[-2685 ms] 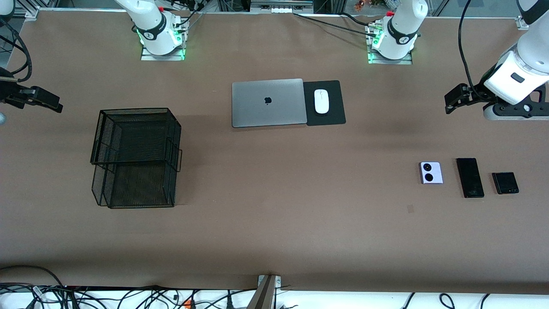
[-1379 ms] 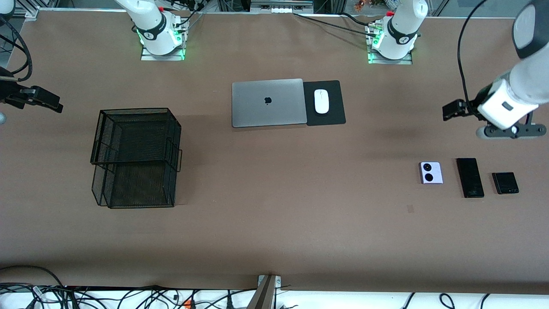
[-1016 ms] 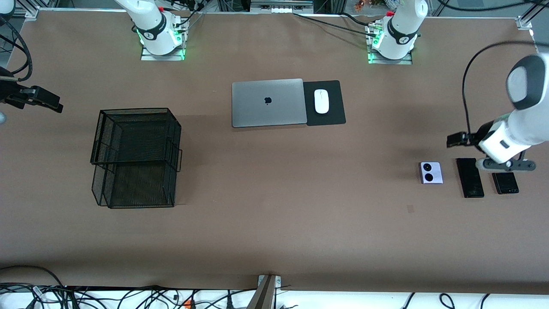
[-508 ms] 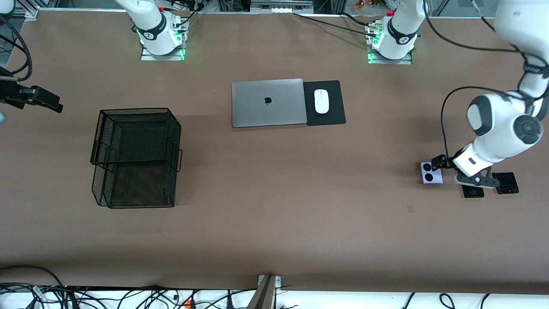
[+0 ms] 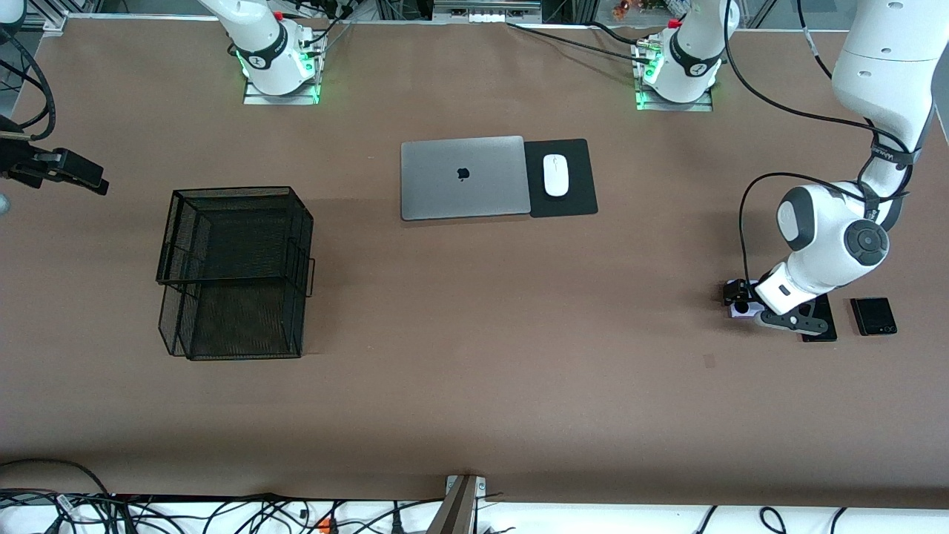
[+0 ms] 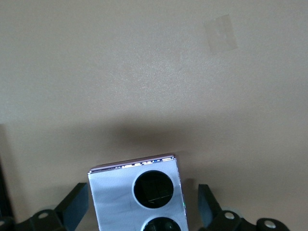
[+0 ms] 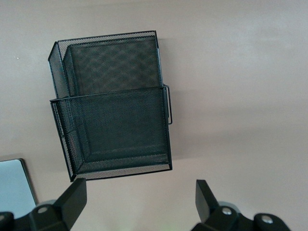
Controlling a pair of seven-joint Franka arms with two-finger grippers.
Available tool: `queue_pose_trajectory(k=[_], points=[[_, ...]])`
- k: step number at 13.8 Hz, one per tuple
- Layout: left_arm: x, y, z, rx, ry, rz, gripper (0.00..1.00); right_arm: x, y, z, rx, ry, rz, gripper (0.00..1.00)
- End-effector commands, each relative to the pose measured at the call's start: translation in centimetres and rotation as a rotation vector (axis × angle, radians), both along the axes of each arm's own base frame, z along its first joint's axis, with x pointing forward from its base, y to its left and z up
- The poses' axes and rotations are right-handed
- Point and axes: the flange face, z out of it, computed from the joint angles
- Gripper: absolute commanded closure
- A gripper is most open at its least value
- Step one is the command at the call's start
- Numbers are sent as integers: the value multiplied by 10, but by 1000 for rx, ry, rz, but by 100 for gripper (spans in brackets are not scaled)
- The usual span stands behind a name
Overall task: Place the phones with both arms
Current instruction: 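Grasp the white phone with the left gripper and lift it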
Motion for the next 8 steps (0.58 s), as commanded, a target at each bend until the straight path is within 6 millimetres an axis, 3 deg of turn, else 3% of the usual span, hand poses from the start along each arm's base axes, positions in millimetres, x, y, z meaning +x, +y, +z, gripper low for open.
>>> queue_pose_trajectory(k=[1,8], points=[[4,2,-2,1,-1,-18,0,-3,-1,6,17,-6,5,0],[1,7,-9,-5,14,60,0,-3,-1,5,17,-6,5,0]])
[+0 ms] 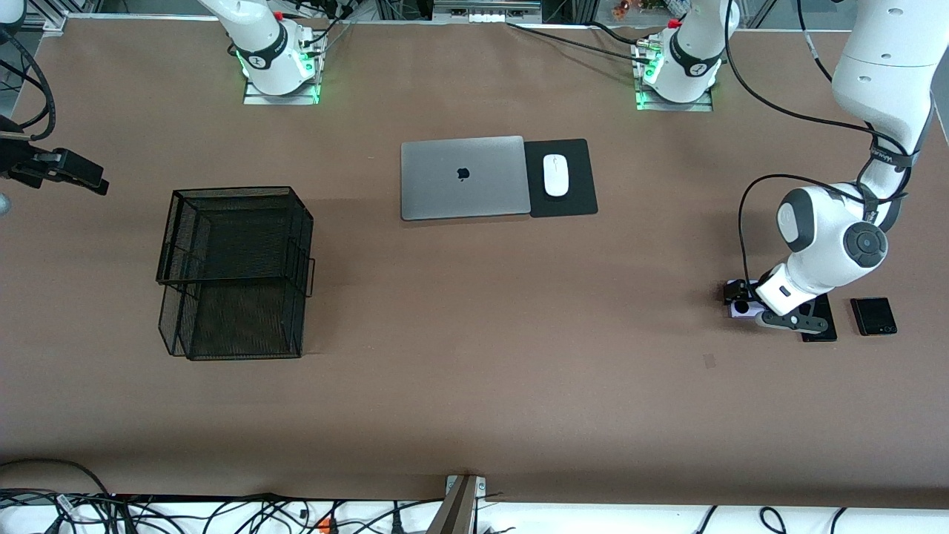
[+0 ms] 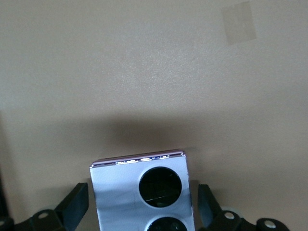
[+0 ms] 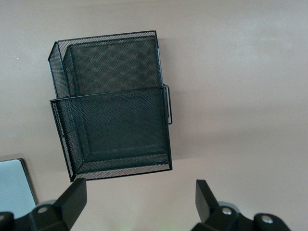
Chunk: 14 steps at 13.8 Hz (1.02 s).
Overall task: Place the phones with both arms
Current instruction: 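Grasp the white phone with the left gripper and lift it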
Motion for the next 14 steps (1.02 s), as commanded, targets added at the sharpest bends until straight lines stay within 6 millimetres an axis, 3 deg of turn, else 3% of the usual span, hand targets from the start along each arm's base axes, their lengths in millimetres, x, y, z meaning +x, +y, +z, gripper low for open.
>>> queue_pose_trajectory(k=[1,4,5,8,12,14], points=[[3,1,-3,-3,3,18,0,-3,-1,4,17,-3,5,0],[2,5,-6,-10,9,58,0,-1,-1,3,17,-4,7,0],[0,9,-7,-10,14,70,14,-1,-1,3,17,-4,7,0],[1,11,-5,-11,19,81,88,-1,0,2,17,-4,9,0],[8,11,7,-9,5,79,86,-2,-1,5,17,-9,9,0],[23,11,35,-13,54,75,84,-2,-1,5,17,-9,9,0]])
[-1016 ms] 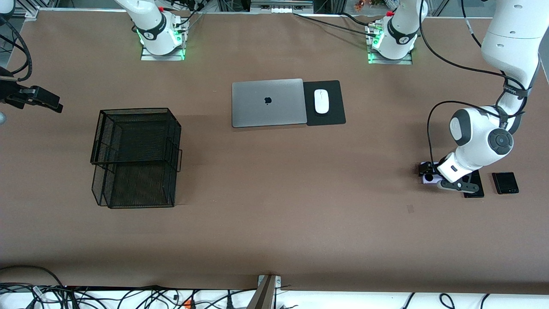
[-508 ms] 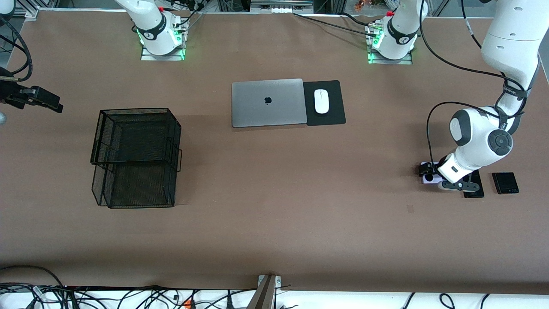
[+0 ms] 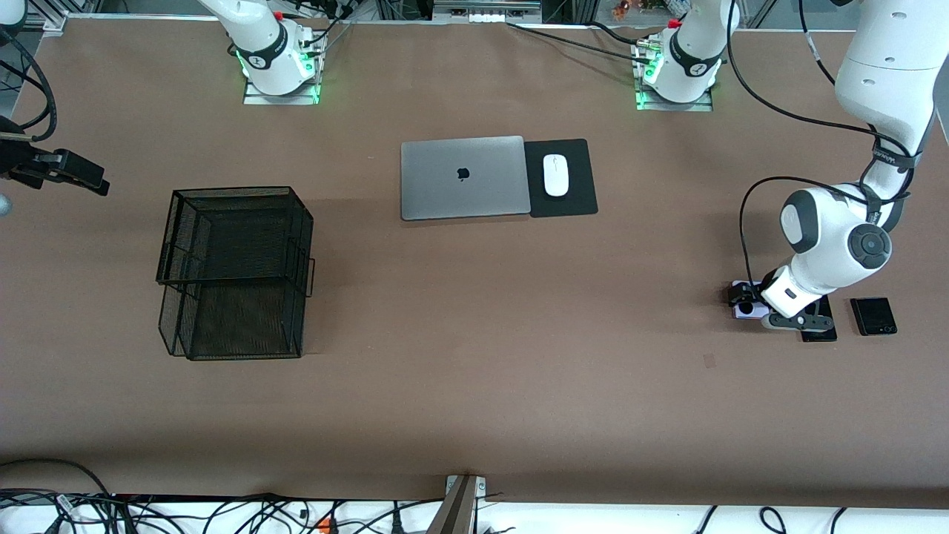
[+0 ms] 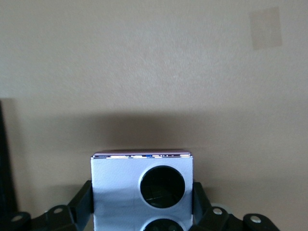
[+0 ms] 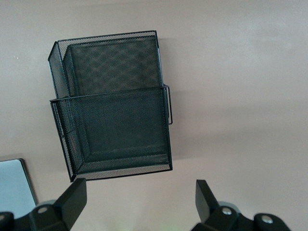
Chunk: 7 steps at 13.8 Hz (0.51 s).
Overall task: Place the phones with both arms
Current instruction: 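Grasp the white phone with the left gripper and lift it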
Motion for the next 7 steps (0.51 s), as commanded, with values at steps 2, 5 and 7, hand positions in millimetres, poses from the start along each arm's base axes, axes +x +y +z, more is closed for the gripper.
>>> queue_pose_trajectory(k=[2,5,7], points=[[37,-2,69,-18,93,-7,84,-3,-1,6,17,-10,6,0],[61,-35,108,-23,105,-40,80,-3,-1,6,17,-10,8,0],[77,-94,137,-16,89,-53,74,-3,-1,6,17,-10,8,0]])
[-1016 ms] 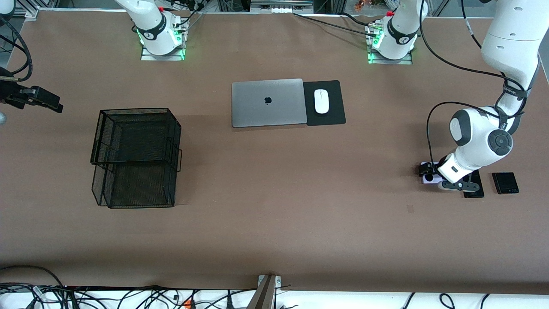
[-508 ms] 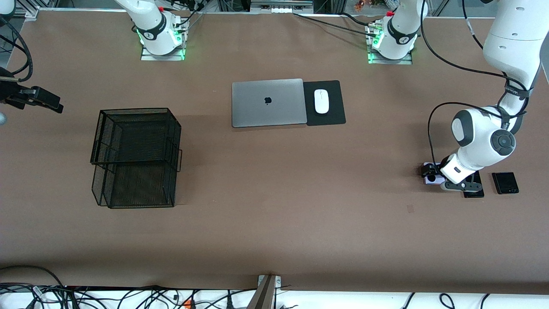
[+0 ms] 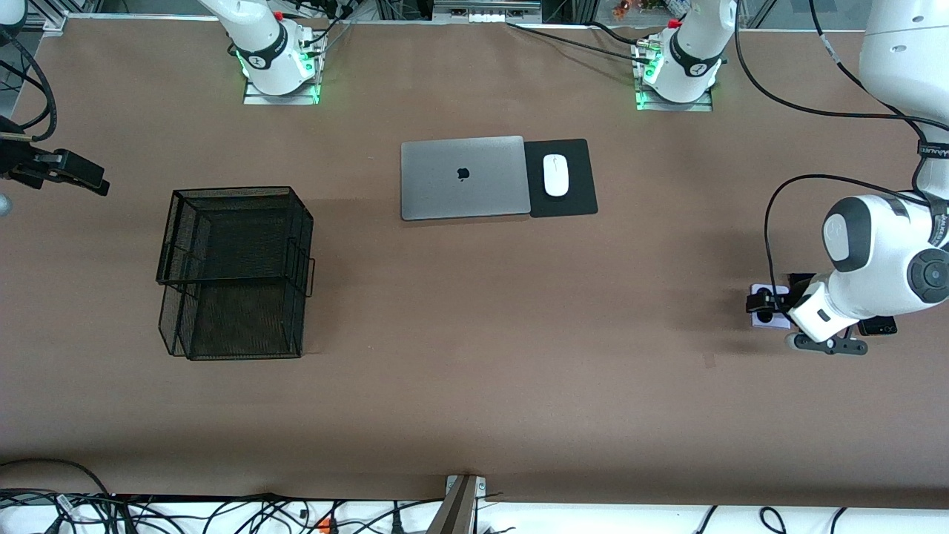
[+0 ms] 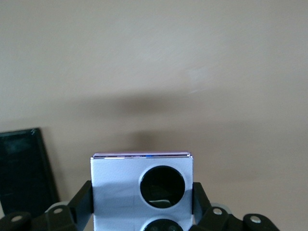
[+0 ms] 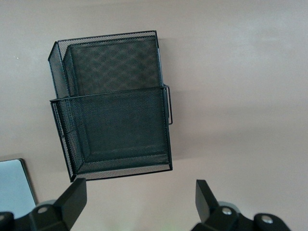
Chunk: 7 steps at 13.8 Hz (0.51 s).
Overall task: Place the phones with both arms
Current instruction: 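Set the white phone by the laptop while the right gripper reaches it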
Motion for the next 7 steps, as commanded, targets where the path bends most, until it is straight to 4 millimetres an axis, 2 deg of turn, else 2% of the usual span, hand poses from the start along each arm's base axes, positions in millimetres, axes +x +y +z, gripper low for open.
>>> queue_pose_trajectory(k=[1,2,3,5,6,7], points=[[20,-89,36,4,-15,1,74,-3,-1,6,18,-10,8,0],[23,-130,45,7,-33,11,74,-3,-1,6,18,-10,6,0],[23,-165,45,9,-39,32,75,-3,-1,6,18,-10,8,0],[18,-233,31,-25,-23,57,75,-2,-1,5,18,-8,8,0],[9,-269,16,-68,9,63,75,-2,-1,4,18,-8,8,0],[6,-295,10,-95,5,66,75,-2,-1,3,18,-8,6,0]])
